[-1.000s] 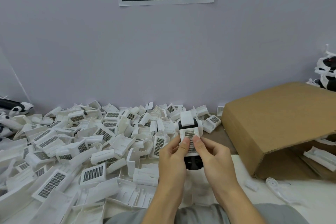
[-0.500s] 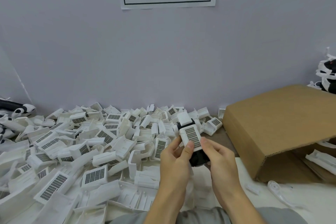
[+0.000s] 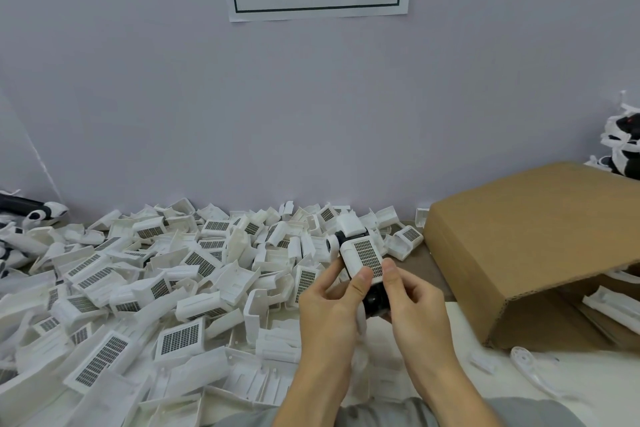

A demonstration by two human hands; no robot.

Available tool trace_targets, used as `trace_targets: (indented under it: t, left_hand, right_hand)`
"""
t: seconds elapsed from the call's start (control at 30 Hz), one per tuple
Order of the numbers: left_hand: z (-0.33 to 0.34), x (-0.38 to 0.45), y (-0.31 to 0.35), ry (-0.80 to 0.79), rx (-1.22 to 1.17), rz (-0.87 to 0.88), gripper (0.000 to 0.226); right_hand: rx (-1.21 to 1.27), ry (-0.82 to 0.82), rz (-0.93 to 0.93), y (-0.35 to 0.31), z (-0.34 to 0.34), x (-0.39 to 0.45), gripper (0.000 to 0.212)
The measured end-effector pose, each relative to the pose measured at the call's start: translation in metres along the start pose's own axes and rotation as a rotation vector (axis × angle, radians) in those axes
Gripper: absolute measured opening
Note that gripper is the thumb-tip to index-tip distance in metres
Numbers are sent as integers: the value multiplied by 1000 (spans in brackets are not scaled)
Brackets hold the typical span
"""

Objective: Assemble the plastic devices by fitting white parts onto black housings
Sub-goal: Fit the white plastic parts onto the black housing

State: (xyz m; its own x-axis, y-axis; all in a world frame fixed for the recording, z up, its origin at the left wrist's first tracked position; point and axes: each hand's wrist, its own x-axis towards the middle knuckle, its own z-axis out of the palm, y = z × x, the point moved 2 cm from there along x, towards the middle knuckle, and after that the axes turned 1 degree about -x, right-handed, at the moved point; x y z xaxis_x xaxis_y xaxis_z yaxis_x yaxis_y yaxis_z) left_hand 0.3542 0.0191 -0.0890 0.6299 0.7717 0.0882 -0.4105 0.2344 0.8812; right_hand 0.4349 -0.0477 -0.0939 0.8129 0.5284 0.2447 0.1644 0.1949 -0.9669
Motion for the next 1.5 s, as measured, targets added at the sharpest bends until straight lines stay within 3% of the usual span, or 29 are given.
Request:
trace_targets:
  t: [0.07,0.17,0.27,0.33,0.43,0.63,0.8,1.03,1.23,1.37,1.5]
  left_hand:
    - [0,0,0,-4,-21,5,58]
    - [-1,0,0,15,-40,-6,59]
    - [-2,1,1,41,-16,0,61]
    - [-2,0,2,57,-16,19,56]
    - [-2,1,2,113,-41,1,30]
    - [3,0,2,68,-129,-69,48]
    - [3,2,1,31,-48,-43,45]
    - [-4,2,1,220,39,-18,21]
    - [-7,4,-1,289,-6,4,11]
    - [-6,4,-1,250,-54,2,14]
    - [-3,3,1,165,-92,0,23]
  right_hand:
    - [-1,19,-22,-1,1,-1,37]
    - [-27,85,-69,-5,0,-4,16]
    - [-172,80,-146,-9,0,-6,11]
    - [-286,64,-186,-12,1,-8,14]
    - [-355,-15,-212,-17,3,-12,19]
    - [-544,-10,-249,-21,4,-13,58]
    - [-615,68,-264,-20,2,-13,40]
    - [-167,92,-77,-15,-6,-8,16]
    - [262,59,212,-15,-13,-4,26]
    - [668,-95,414,-19,-11,-6,32]
    - [811,-314,501,-23,-8,-10,37]
